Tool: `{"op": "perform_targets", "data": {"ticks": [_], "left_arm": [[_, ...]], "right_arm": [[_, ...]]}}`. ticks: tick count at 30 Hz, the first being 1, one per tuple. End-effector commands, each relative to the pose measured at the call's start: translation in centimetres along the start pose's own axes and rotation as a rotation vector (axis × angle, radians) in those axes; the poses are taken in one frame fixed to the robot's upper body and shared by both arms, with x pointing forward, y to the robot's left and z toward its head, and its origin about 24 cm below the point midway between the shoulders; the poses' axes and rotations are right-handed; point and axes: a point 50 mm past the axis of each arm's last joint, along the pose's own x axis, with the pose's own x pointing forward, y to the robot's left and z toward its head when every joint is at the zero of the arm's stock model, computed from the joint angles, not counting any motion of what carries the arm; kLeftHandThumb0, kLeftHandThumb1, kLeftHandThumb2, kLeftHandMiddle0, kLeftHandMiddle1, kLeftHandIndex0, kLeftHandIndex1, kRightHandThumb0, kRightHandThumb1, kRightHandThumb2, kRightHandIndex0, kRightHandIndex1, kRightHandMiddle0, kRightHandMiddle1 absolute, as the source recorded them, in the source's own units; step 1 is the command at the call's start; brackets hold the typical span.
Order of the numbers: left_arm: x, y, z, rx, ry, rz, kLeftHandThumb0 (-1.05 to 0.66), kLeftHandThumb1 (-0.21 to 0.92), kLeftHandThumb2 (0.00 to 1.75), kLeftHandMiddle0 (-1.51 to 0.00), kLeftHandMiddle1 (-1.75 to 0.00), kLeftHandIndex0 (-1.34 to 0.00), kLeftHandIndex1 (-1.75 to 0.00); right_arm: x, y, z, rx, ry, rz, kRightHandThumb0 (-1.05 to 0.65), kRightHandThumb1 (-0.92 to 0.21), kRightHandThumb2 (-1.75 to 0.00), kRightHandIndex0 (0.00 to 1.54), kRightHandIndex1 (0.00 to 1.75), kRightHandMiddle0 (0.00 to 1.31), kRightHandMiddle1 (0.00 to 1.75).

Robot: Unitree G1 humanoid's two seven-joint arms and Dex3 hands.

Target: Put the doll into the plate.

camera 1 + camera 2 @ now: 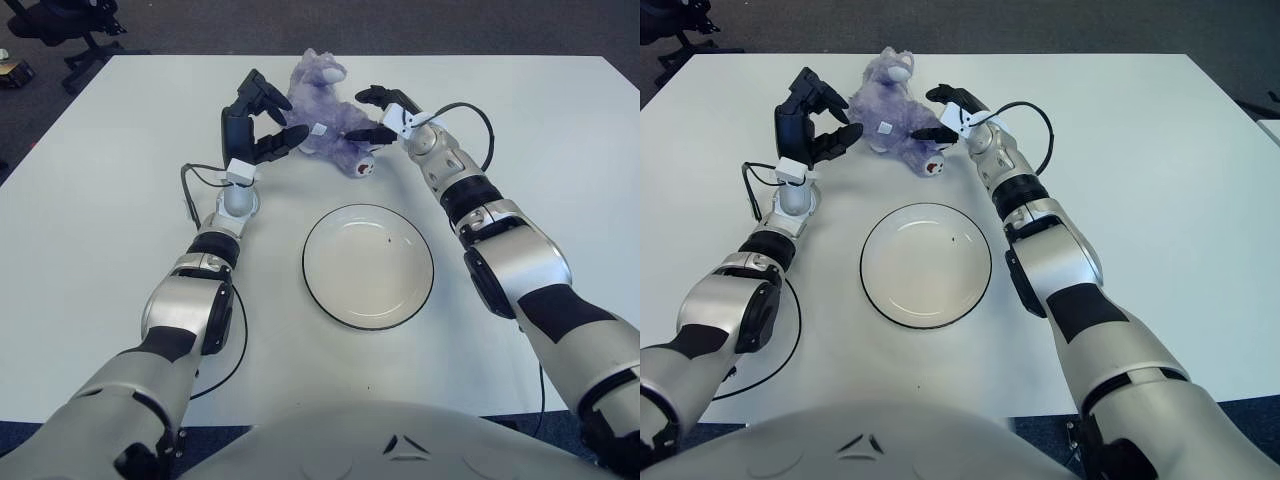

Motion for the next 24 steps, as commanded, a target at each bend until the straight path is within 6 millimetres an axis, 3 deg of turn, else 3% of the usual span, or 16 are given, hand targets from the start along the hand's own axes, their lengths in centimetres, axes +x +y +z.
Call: {"op": "perform_targets", "data": {"ticks": [1, 13, 18, 24], "left_arm": [[-0.2, 0.3, -0.1, 0.013, 0.000, 0.002, 0.05, 0.92, 0.07, -0.78, -1.75, -0.60, -1.75], [-0.2, 0.3, -0.1, 0.015, -0.003, 0.000, 0.05, 0.92, 0.07, -0.78, -1.75, -0.60, -1.75], [-0.2, 0.2, 0.0, 0.015, -0.002, 0.000, 0.05, 0.92, 0.07, -0.78, -1.75, -0.60, -1.75], [-0.2, 0.1, -0.1, 0.013, 0.000, 0.001, 0.05, 0.92, 0.07, -0.78, -1.75, -0.60, -1.75]], "right_arm": [[0.2, -0.5, 0.4, -0.091, 0.000, -0.018, -0.83, -0.92, -0.14, 0.59, 0.05, 0.43, 0.19], [0.4, 0.2, 0.9, -0.176, -0.005, -0.019, -0.83, -0.92, -0.20, 0.62, 0.04, 0.47, 0.18], [0.4, 0.7, 1.1, -0.185, -0.008, -0.013, -0.80, -0.92, -0.19, 0.69, 0.06, 0.57, 0.24], [0.4, 1.0, 1.2, -0.205, -0.013, -0.003, -0.77, -0.92, -0.18, 0.77, 0.13, 0.51, 0.59]]}}
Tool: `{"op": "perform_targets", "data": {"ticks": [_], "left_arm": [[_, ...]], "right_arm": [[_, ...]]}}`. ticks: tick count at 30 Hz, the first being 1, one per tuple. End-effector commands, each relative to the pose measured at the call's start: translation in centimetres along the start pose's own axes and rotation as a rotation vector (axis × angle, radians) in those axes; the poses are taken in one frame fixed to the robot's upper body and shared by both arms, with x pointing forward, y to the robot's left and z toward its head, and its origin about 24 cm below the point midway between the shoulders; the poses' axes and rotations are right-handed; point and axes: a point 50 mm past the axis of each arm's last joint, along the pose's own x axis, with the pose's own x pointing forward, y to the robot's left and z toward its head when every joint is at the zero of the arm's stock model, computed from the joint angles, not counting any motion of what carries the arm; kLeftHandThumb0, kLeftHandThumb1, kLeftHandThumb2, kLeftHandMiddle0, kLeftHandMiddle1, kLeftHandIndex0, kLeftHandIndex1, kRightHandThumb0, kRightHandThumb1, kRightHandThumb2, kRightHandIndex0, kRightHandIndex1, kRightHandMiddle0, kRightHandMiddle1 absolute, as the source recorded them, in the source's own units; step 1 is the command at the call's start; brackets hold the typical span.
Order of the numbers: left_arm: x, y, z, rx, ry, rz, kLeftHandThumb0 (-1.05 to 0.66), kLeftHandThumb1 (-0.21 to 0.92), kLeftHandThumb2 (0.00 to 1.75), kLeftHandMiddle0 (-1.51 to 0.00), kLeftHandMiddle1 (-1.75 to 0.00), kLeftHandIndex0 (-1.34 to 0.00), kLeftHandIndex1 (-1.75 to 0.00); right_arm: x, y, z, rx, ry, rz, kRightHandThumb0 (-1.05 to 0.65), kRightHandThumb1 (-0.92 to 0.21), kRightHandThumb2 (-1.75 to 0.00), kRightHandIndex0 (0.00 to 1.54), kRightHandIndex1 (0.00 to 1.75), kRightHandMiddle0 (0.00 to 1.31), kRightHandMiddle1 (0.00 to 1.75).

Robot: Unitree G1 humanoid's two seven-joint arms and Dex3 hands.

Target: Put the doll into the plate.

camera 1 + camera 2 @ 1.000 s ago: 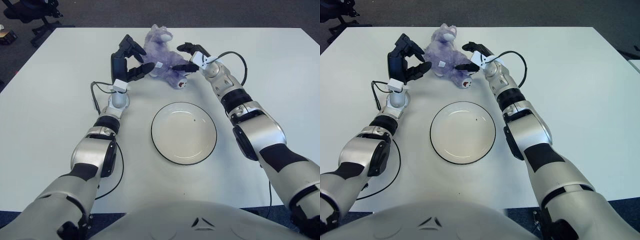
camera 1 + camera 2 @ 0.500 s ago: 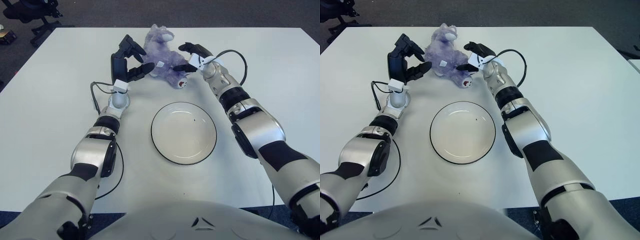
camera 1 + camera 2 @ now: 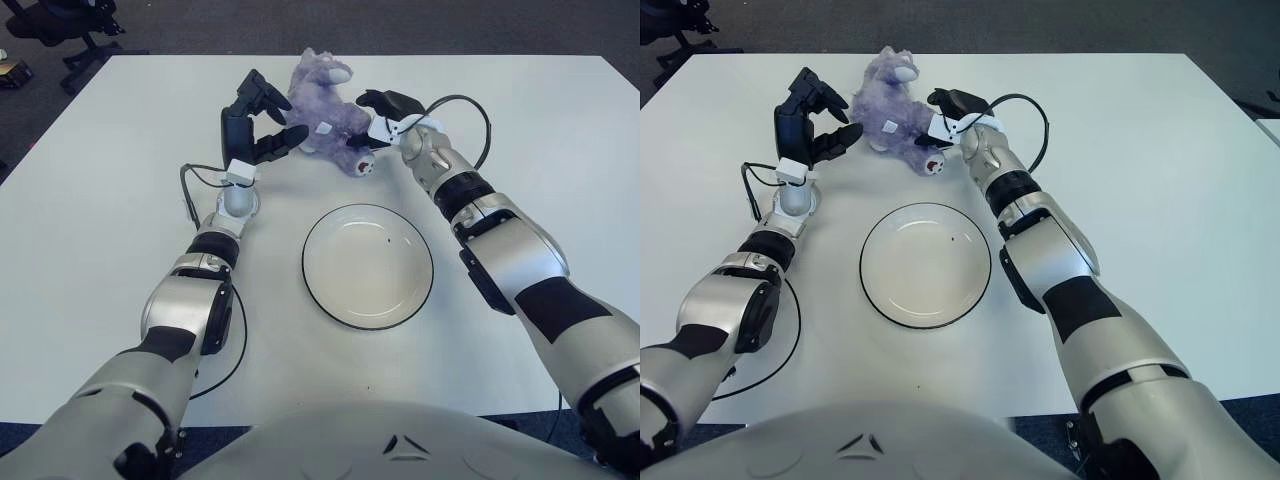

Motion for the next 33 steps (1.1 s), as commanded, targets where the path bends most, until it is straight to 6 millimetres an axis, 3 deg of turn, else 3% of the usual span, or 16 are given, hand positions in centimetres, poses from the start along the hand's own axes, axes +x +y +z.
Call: {"op": "perform_targets", "data": {"ticks": [1, 3, 5, 9, 19, 21, 23, 27, 28, 32, 33], "left_arm": [[-0.2, 0.1, -0.1, 0.009, 0.002, 0.001, 0.05, 0.92, 0.07, -0.78, -1.75, -0.60, -1.75], [-0.2, 0.1, -0.1, 0.009, 0.003, 0.001, 0.05, 0.92, 0.07, -0.78, -1.75, -0.60, -1.75], [-0.2, 0.1, -0.1, 0.008, 0.003, 0.001, 0.05, 0.92, 0.07, -0.78, -1.75, -0.60, -1.75], [-0.2, 0.1, -0.1, 0.007, 0.003, 0.001, 0.04, 0.92, 0.08, -0.78, -1.75, -0.60, -1.75], [-0.2, 0.0, -0.1, 0.006, 0.005, 0.002, 0.04, 0.92, 0.08, -0.78, -1.75, -0.60, -1.75], [-0.2, 0.0, -0.1, 0.005, 0.005, 0.002, 0.04, 0.92, 0.08, -0.79, -1.75, -0.60, -1.75], [-0.2, 0.0, -0.1, 0.005, 0.006, 0.002, 0.04, 0.92, 0.08, -0.79, -1.75, -0.60, -1.75], [-0.2, 0.0, -0.1, 0.004, 0.007, 0.002, 0.04, 0.92, 0.08, -0.79, -1.75, -0.60, -1.75], [-0.2, 0.0, -0.1, 0.003, 0.007, 0.002, 0.04, 0.92, 0.08, -0.79, -1.75, -0.60, -1.75], [-0.2, 0.0, -0.1, 0.002, 0.007, 0.003, 0.04, 0.92, 0.08, -0.79, -1.75, -0.60, -1.75], [-0.2, 0.0, -0.1, 0.001, 0.007, 0.003, 0.04, 0.92, 0.08, -0.79, -1.75, -0.60, -1.75]], "right_arm": [[0.2, -0.3, 0.4, -0.034, -0.010, -0.009, -0.76, -0.92, -0.18, 0.78, 0.14, 0.50, 0.62], [0.1, -0.2, 0.4, -0.050, -0.021, 0.003, -0.76, -0.92, -0.17, 0.77, 0.26, 0.49, 0.66], [0.1, -0.1, 0.4, -0.062, -0.031, 0.018, -0.75, -0.92, -0.17, 0.63, 0.69, 0.48, 0.70], [0.1, 0.0, 0.4, -0.072, -0.043, 0.054, -0.74, -0.92, -0.16, 0.54, 0.96, 0.46, 0.73], [0.1, 0.4, 0.5, -0.060, -0.043, 0.102, -0.63, -0.92, -0.11, 0.54, 1.12, 0.47, 0.81], [0.0, 0.5, 0.5, -0.059, -0.042, 0.103, -0.48, -0.92, -0.14, 0.55, 1.21, 0.53, 1.13], [0.0, 0.6, 0.5, -0.057, -0.041, 0.102, -0.43, -0.92, -0.15, 0.57, 1.26, 0.56, 1.23], [0.0, 0.7, 0.5, -0.049, -0.040, 0.096, -0.10, -0.66, -0.60, 0.67, 1.26, 0.52, 1.41], [0.0, 0.7, 0.5, -0.045, -0.040, 0.092, -0.06, -0.59, -0.72, 0.67, 1.30, 0.50, 1.47], [-0.1, 0.8, 0.5, -0.034, -0.041, 0.079, -0.02, -0.50, -0.90, 0.67, 1.36, 0.46, 1.57], [-0.1, 0.8, 0.4, -0.028, -0.043, 0.069, -0.02, -0.46, -0.99, 0.66, 1.45, 0.45, 1.59]]}}
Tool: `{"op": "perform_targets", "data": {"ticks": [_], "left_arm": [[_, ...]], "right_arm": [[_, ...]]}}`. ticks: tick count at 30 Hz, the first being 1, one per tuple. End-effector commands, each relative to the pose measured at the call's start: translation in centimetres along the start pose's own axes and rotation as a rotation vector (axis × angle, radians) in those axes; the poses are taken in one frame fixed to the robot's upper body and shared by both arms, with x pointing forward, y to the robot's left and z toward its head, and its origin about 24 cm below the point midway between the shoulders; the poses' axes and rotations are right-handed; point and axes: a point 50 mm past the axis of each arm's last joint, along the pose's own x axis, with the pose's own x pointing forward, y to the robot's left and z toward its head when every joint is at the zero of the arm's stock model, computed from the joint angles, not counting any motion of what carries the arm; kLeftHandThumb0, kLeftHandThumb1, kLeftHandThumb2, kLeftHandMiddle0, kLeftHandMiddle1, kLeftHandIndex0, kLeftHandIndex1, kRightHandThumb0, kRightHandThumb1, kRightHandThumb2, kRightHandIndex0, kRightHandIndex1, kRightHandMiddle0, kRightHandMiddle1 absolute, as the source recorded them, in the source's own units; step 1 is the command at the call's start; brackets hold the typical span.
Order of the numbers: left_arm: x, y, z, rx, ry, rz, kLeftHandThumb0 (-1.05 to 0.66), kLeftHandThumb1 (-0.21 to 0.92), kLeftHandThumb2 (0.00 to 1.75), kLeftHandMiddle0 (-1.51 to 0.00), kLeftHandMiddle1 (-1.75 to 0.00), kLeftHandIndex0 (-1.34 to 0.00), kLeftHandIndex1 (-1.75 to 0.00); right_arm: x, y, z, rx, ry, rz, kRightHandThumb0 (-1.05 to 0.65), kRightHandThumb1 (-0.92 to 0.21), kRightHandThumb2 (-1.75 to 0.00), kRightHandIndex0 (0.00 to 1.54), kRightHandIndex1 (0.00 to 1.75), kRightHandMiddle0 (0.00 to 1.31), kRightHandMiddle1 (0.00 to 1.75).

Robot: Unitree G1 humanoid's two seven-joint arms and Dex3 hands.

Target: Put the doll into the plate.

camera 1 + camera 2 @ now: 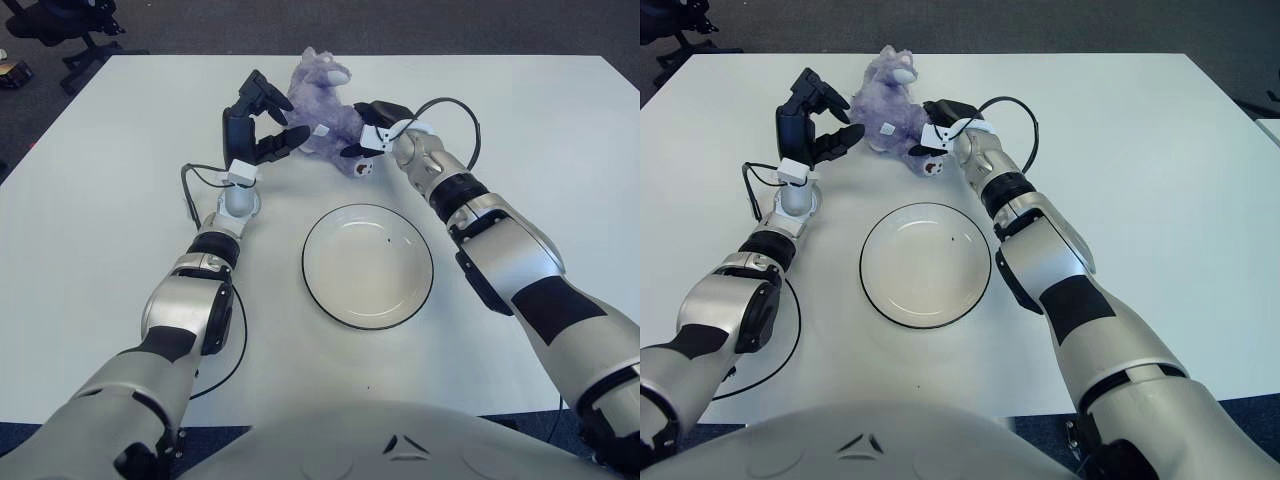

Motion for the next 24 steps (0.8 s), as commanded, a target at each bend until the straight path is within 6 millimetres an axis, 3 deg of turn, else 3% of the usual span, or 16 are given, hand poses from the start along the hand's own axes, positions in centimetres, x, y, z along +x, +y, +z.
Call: {"op": "perform_targets", "data": {"ticks": [1, 8, 24], "left_arm": [[-0.2, 0.1, -0.1, 0.003, 0.007, 0.007, 0.04, 0.92, 0.08, -0.79, -1.75, -0.60, -1.75], [-0.1, 0.1, -0.1, 0.001, 0.007, 0.008, 0.04, 0.92, 0.08, -0.79, -1.75, -0.60, -1.75], [-0.2, 0.0, -0.1, 0.000, 0.009, 0.006, 0.03, 0.92, 0.09, -0.79, -1.75, -0.60, -1.75]], "right_arm": [[-0.1, 0.2, -0.1, 0.022, -0.004, -0.031, -0.01, -0.42, -1.08, 0.64, 1.54, 0.44, 1.62], [-0.4, 0.4, -0.6, 0.034, -0.027, -0.083, -0.01, -0.29, -1.33, 0.64, 1.70, 0.43, 1.73], [-1.3, 0.1, -2.9, 0.060, -0.071, -0.110, 0.00, -0.27, -1.33, 0.71, 1.60, 0.42, 1.75]]}}
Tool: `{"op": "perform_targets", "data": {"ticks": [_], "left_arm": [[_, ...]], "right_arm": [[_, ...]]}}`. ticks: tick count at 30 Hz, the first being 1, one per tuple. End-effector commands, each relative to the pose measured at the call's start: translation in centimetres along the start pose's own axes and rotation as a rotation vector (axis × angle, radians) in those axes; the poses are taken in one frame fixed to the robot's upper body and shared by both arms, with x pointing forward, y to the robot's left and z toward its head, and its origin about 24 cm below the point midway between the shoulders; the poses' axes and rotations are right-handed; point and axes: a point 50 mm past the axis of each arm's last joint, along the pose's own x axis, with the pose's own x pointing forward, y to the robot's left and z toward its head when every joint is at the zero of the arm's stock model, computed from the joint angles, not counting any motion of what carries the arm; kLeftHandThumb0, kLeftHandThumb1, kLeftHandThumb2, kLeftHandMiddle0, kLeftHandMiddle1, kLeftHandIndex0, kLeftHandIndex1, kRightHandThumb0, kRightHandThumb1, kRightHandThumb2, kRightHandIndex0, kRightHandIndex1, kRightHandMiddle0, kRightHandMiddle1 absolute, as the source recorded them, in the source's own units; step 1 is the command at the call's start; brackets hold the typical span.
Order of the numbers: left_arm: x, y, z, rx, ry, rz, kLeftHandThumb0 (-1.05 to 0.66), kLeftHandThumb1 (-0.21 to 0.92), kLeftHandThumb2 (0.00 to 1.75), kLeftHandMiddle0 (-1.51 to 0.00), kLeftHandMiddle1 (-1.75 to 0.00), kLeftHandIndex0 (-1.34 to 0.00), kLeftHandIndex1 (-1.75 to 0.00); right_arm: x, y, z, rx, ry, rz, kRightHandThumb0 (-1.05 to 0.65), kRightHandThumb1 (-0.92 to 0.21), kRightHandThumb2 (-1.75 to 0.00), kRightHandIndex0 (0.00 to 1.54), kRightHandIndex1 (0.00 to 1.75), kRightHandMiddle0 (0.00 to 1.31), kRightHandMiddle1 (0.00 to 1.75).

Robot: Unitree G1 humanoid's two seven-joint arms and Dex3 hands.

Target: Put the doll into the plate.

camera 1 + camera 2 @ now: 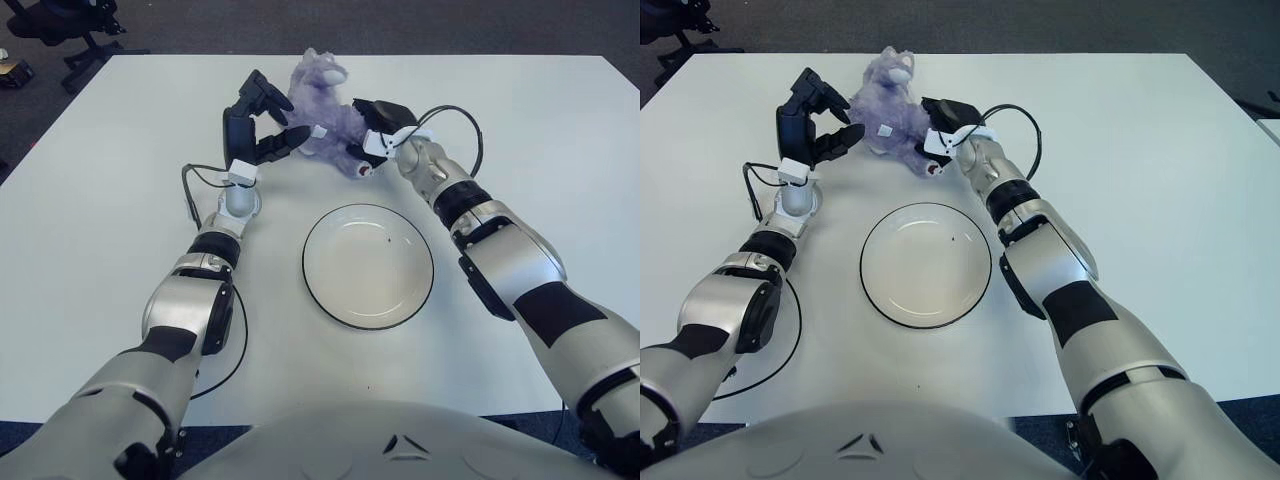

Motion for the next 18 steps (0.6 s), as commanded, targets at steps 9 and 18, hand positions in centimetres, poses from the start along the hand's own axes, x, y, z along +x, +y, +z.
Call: {"op": "perform_targets", "data": {"ticks": [9, 18], "left_arm": [[-0.2, 0.0, -0.1, 0.003, 0.007, 0.000, 0.03, 0.92, 0.09, -0.79, -1.75, -0.60, -1.75], [-0.2, -0.2, -0.1, 0.005, 0.005, -0.007, 0.03, 0.92, 0.09, -0.79, -1.75, -0.60, -1.75]], "right_arm": [[-1.6, -0.7, -2.9, -0.106, -0.017, -0.079, 0.00, -0.33, -1.27, 0.66, 1.62, 0.39, 1.75], [-2.4, -2.4, -3.8, -0.216, -0.072, -0.176, -0.28, -0.89, -0.33, 0.84, 1.74, 0.69, 1.75]]}}
